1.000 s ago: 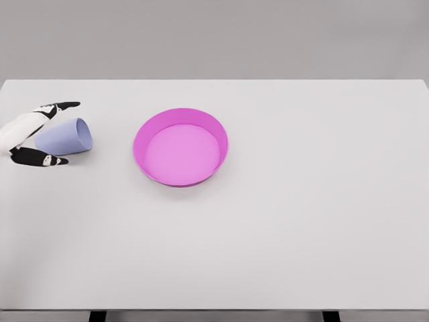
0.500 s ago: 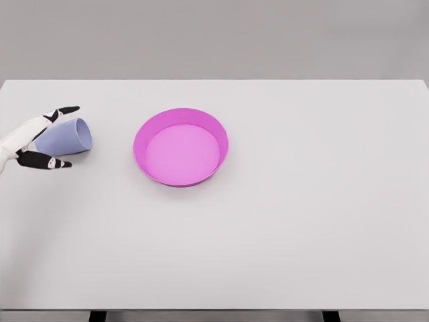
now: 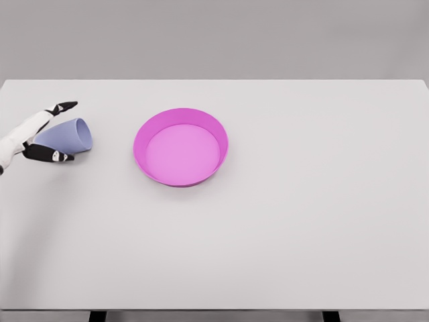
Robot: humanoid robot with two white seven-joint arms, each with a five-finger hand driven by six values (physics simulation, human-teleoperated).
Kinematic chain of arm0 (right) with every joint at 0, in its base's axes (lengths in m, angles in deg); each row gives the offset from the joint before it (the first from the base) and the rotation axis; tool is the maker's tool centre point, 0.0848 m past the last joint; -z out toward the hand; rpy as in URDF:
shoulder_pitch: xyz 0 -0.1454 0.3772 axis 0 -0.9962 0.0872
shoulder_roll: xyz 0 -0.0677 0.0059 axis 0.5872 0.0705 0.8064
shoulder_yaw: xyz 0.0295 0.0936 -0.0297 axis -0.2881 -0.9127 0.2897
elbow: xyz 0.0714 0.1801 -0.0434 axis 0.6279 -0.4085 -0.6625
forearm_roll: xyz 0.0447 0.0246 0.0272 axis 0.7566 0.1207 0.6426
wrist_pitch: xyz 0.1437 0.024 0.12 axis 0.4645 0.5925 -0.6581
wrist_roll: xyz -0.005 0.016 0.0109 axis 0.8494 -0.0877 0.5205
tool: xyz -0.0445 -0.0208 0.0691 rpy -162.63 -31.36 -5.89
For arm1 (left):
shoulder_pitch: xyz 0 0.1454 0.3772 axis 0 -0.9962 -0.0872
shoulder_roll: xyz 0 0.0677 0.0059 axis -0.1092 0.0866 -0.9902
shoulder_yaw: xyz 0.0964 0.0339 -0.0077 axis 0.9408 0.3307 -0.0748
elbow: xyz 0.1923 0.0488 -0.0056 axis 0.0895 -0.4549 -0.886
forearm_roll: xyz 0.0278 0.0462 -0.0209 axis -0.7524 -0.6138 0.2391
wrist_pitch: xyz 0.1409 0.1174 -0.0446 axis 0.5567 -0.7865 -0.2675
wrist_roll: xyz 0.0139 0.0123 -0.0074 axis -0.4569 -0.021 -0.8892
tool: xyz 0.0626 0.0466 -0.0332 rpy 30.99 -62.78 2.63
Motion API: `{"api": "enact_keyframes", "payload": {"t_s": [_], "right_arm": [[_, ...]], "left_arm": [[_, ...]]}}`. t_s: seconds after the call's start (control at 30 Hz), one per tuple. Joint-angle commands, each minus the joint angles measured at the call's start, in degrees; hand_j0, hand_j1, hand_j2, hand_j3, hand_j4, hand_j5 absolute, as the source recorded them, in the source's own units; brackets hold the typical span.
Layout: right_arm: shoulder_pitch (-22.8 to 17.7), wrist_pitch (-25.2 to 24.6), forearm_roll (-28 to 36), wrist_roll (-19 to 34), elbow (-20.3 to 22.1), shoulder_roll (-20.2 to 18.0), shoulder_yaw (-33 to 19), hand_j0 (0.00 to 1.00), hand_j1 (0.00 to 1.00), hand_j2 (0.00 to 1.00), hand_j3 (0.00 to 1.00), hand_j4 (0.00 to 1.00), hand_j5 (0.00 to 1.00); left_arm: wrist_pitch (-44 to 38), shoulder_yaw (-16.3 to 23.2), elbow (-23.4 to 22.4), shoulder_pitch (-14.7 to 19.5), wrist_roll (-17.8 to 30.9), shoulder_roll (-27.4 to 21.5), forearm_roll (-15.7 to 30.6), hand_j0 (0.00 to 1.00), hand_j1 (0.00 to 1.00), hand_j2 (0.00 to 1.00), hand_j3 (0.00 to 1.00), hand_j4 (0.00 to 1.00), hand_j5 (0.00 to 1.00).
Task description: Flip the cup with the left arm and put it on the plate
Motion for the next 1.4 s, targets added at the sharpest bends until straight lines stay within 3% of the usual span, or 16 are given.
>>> {"api": "enact_keyframes", "payload": {"t_s": [0.0, 0.33, 0.7, 1.37], "right_arm": [[0.0, -0.02, 0.0, 0.01, 0.0, 0.0, 0.0, 1.0, 1.0, 1.0, 1.0, 1.0, 1.0], [0.0, 0.06, 0.0, 0.01, 0.0, 0.0, 0.0, 1.0, 1.0, 1.0, 1.0, 1.0, 1.0], [0.0, -0.02, 0.0, 0.01, 0.0, 0.0, 0.0, 1.0, 1.0, 1.0, 1.0, 1.0, 1.0], [0.0, 0.06, 0.0, 0.01, 0.0, 0.0, 0.0, 1.0, 1.0, 1.0, 1.0, 1.0, 1.0]], "left_arm": [[-0.59, 0.2, 0.0, 0.0, -0.02, 0.19, -0.63, 1.0, 1.0, 1.0, 1.0, 1.0, 1.0], [-2.34, 0.37, 0.27, 0.79, -0.02, 0.1, -8.63, 1.0, 1.0, 1.0, 1.0, 1.0, 1.0], [-2.08, 2.66, 0.88, 1.58, 0.06, 0.36, -9.07, 1.0, 1.0, 1.0, 1.0, 1.0, 1.0], [-3.4, 2.57, 0.09, 2.64, 1.65, 1.86, -10.04, 0.99, 0.99, 0.99, 0.99, 0.99, 0.99]]}}
